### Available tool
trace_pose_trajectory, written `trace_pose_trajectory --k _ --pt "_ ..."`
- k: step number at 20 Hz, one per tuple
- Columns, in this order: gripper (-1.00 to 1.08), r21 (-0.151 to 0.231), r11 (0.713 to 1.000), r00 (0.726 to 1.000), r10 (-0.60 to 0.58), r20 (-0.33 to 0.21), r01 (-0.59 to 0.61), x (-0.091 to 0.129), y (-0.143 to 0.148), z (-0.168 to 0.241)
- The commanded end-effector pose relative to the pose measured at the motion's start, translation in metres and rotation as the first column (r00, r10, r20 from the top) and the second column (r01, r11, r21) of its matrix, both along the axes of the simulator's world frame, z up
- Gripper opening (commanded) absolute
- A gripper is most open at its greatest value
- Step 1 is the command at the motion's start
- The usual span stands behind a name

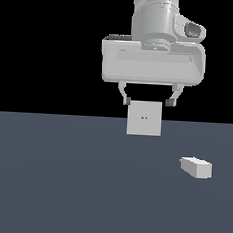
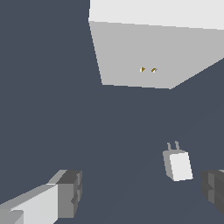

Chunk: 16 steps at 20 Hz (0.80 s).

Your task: Plug the charger into the wall socket.

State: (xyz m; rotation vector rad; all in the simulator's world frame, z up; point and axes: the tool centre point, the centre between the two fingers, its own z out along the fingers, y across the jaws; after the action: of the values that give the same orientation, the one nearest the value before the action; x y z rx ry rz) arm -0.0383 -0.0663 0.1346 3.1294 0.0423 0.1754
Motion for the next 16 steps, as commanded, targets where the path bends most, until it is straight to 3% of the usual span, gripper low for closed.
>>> trace_pose_trajectory --k 1,16 --pt "1.00 0.001 1.000 0.999 0.012 0.030 -0.012 -0.005 -0.010 -0.007" --pt "1.00 0.008 0.997 0.978 0.080 0.193 -0.083 -0.022 -0.060 -0.046"
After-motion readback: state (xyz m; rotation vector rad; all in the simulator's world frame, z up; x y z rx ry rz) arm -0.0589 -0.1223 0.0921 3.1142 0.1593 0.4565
